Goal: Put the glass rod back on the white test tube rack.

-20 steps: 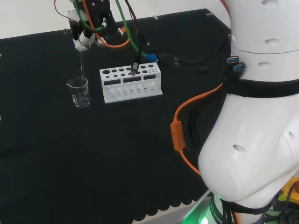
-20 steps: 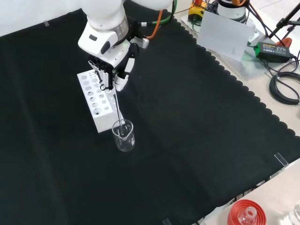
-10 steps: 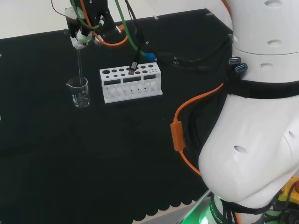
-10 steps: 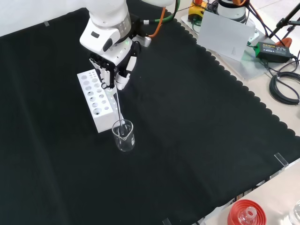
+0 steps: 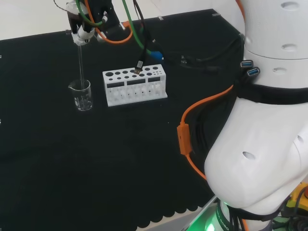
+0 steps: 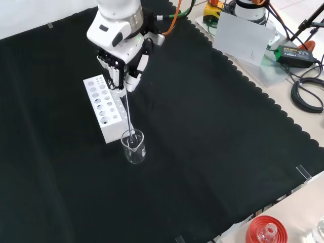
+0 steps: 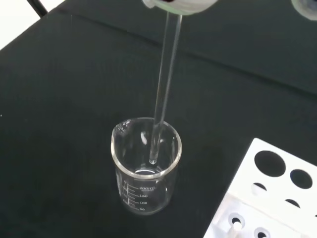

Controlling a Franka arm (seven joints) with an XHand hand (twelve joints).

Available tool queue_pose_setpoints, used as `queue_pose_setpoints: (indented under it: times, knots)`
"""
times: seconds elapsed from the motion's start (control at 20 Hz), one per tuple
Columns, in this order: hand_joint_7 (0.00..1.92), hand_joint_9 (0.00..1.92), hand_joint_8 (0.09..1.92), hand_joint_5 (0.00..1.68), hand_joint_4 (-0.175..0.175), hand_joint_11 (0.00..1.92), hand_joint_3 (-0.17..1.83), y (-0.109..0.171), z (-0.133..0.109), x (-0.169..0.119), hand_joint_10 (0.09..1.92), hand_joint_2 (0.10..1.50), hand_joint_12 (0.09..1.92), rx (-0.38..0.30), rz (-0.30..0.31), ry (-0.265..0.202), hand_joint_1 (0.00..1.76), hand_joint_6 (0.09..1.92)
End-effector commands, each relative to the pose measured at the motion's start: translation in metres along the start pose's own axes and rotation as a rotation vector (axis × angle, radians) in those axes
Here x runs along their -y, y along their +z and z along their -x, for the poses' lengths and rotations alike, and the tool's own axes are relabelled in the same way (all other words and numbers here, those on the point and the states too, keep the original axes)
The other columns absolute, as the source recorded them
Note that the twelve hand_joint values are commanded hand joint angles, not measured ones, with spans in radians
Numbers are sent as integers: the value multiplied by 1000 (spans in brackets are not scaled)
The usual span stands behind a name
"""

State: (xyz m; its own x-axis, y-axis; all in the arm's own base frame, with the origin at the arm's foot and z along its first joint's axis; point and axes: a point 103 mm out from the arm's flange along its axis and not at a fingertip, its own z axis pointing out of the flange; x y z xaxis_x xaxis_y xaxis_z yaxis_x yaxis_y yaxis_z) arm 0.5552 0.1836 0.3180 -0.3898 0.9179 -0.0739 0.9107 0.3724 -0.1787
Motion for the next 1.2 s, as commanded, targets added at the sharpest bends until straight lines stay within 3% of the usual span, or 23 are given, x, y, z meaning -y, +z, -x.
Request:
queue_pose_setpoints:
  times: [0.05,0.8,1.2]
  knots:
    - [1473,1914,226,1420,-175,1673,-175,-13,0,10,88,1025,610,-6,13,12,1324,235]
    - [1477,1915,218,1421,-175,1673,-175,-43,13,31,87,1025,609,-7,66,52,1323,234]
    - [1478,1915,215,1422,-175,1673,-175,-42,36,35,87,1025,609,-1,64,90,1324,233]
